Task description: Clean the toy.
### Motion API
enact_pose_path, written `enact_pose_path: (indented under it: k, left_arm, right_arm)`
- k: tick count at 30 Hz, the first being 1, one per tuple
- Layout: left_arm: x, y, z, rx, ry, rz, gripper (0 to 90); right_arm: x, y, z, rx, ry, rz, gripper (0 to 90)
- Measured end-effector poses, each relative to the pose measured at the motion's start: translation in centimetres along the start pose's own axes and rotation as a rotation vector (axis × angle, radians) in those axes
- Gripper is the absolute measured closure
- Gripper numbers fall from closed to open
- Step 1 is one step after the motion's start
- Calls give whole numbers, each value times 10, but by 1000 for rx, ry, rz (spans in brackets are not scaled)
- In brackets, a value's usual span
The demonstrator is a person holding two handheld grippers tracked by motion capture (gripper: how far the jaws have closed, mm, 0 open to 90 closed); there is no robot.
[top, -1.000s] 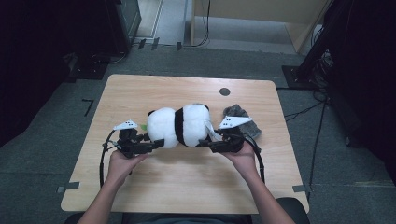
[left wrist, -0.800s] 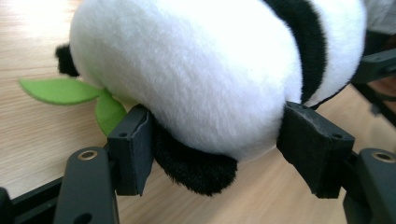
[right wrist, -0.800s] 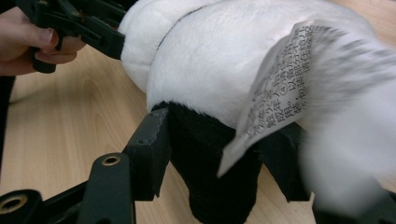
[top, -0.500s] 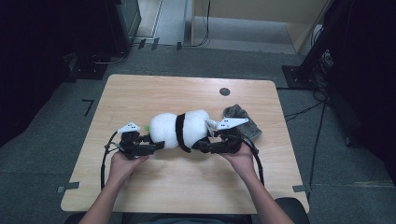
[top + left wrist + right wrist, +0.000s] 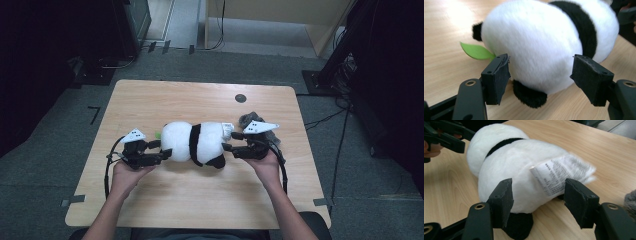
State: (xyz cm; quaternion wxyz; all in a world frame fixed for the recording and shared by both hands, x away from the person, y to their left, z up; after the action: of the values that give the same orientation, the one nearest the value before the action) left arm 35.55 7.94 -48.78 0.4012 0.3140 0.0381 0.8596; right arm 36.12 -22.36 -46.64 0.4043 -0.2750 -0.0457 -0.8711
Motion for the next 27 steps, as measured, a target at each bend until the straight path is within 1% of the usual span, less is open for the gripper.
enact_pose_path:
  k: [1, 3, 5, 8, 10, 12, 14, 16, 18, 19, 21, 22, 23, 25, 27]
  left_arm:
    - [1, 0, 2, -2, 5, 6, 299]
    - [0, -1, 4, -26, -2, 38, 298]
    - [-1, 1, 8, -46, -2, 49, 293]
    - [-5, 1, 11, -44, -3, 35, 283]
    - [-7, 0, 13, -55, -13, 46, 277]
    - [-8, -1, 18, -51, -10, 45, 273]
    - [-8, -1, 22, -60, -5, 48, 265]
    - [-10, -1, 27, -68, -7, 54, 260]
    - [-14, -3, 31, -53, 1, 53, 249]
    - [-18, -5, 30, -34, -2, 57, 238]
    - [-23, -7, 27, -23, -20, 52, 202]
    - [-25, -8, 25, -27, -14, 57, 185]
    - [-26, -9, 24, -28, 3, 54, 178]
    - [-26, -10, 23, -44, 0, 60, 149]
    - [-27, -11, 22, -60, 11, 63, 133]
  right_arm:
    - [1, 2, 0, -4, 1, -7, 404]
    - [3, 6, 0, -11, 5, -15, 407]
    - [5, 10, 0, -15, 9, -27, 409]
    - [8, 16, 1, -27, 19, -45, 408]
    - [9, 20, 1, -28, 23, -52, 408]
    - [10, 23, 0, -27, 25, -67, 409]
    - [12, 29, 0, -24, 23, -90, 408]
    - [13, 35, 0, -23, 25, -101, 408]
    - [15, 43, -1, -31, 20, -118, 408]
    - [17, 47, -1, -37, 24, -128, 408]
    - [20, 56, -2, -59, 35, -142, 408]
    - [22, 61, -3, -64, 40, -153, 409]
    - [23, 66, -4, -70, 42, -165, 408]
    - [24, 74, -6, -73, 49, -186, 409]
    - [23, 81, -9, -76, 52, -206, 410]
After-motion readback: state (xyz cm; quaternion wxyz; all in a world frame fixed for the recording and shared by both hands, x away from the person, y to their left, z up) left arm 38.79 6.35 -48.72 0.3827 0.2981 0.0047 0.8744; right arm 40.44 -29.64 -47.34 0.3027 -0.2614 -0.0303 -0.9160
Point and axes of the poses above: each handheld gripper's, and its own axes: x roughly backward along the jaws, z roughly out of its top, y roughly to its right, the point moved 6 cm from there along -x, roughly forward along the jaws, and after that the axes turned 1 degree about -z, right-handed, at the moved point
